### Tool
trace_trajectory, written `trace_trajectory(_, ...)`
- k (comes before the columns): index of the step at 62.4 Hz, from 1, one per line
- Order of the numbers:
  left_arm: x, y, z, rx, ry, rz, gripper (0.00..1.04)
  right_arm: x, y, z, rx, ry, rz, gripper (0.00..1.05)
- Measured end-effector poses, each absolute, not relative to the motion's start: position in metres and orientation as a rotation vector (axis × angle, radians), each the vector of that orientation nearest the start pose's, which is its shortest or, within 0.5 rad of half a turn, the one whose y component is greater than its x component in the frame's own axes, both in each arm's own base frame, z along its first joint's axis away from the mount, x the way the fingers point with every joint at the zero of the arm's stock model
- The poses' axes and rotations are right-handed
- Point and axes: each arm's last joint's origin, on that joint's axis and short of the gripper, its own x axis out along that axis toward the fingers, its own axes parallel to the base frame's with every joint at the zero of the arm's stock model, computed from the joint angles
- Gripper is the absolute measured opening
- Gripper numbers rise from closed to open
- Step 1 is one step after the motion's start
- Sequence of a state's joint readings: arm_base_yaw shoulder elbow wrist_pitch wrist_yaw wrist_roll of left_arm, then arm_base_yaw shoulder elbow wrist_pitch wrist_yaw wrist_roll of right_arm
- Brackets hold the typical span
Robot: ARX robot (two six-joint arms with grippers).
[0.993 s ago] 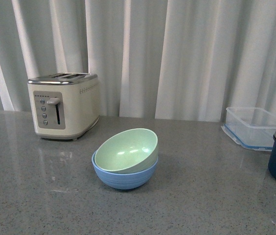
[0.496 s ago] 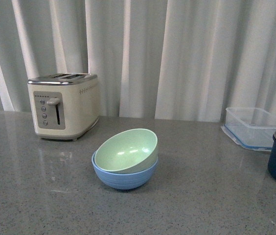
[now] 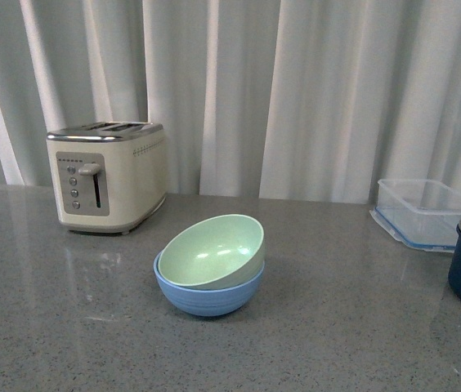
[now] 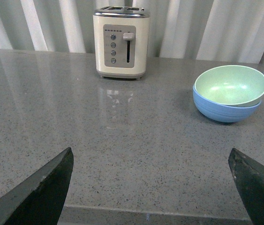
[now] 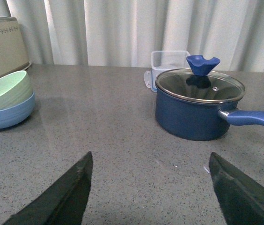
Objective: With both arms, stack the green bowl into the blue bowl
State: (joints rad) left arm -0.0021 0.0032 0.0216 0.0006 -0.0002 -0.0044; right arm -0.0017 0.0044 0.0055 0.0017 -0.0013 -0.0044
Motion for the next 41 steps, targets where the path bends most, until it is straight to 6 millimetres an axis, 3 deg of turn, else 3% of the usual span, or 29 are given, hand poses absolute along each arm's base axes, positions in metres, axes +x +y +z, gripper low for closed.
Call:
trace_trajectory(9,0.0966,-0.0002,0.1705,-0.004,-0.018,-0.002,0.98,0.0976,-0.0001,0.1652,-0.003,-0.003,-0.001,0.97)
trace_trajectory(41,0.0966,-0.0002,0.1705,-0.004,-0.018,-0.002,0.98,0.0976,-0.0001,0.1652,-0.004,-0.003,-0.001,0.95)
